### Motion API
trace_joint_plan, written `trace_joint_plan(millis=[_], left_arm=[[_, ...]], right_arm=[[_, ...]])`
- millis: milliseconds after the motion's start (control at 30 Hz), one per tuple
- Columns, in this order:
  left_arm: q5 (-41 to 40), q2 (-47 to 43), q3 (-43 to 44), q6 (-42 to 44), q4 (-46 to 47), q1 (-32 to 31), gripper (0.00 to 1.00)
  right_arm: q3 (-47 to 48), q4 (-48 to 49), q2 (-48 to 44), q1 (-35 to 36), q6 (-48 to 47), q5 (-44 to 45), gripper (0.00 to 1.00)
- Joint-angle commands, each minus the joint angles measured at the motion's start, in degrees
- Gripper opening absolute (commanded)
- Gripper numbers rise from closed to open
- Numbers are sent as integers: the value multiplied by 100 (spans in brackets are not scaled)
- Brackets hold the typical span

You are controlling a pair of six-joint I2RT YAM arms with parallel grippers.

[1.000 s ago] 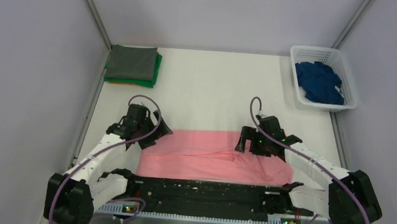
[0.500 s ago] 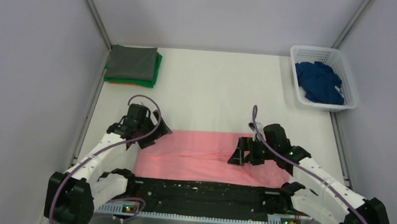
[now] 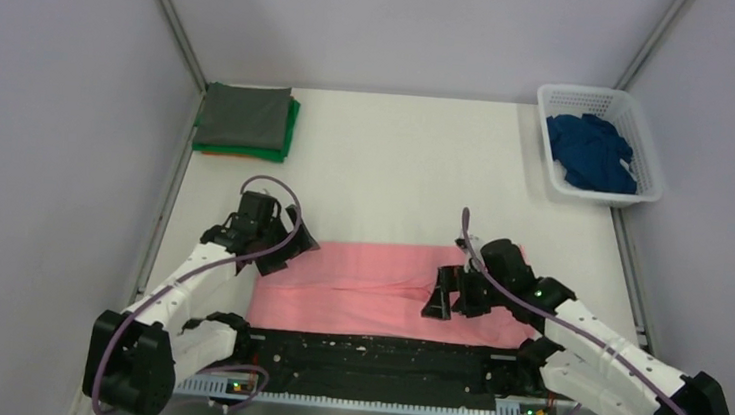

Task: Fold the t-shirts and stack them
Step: Fold the other side of the tshirt into a rectangle, then rotate the tshirt 90 degrees

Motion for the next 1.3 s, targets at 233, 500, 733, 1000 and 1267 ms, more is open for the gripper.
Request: trace_joint_plan(millis=[233, 500, 733, 1000, 1267], left_arm=[[141, 903, 232, -113, 778, -901, 99], [-101, 1507, 421, -368, 963, -1366, 99], [-366, 1446, 568, -630, 841, -1561, 99], [-1061, 1461, 397, -2039, 1556, -2814, 99], [-1310, 2635, 1319, -2089, 2065, -3714, 99]], right_arm=[[190, -401, 29, -132, 1328, 2819, 99], [-140, 1441, 1535, -1562, 1178, 1850, 99], [1512, 2240, 3709, -2304, 451, 1705, 99], [5210, 2034, 7026, -2312, -91, 865, 98], [9537, 961, 9881, -1682, -13, 231, 98]])
